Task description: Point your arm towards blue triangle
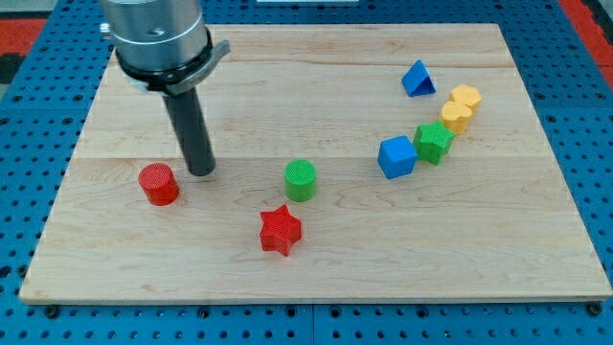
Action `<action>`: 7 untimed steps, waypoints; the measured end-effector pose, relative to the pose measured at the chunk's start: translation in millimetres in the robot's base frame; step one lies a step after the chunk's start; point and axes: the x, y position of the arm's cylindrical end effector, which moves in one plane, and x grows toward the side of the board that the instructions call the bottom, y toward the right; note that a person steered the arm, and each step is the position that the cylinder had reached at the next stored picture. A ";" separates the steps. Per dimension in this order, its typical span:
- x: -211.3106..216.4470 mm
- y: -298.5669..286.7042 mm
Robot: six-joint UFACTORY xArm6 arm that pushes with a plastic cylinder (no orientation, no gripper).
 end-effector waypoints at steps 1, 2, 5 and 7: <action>-23.1 -74.5; 15.8 -77.6; -6.5 33.8; 8.1 40.7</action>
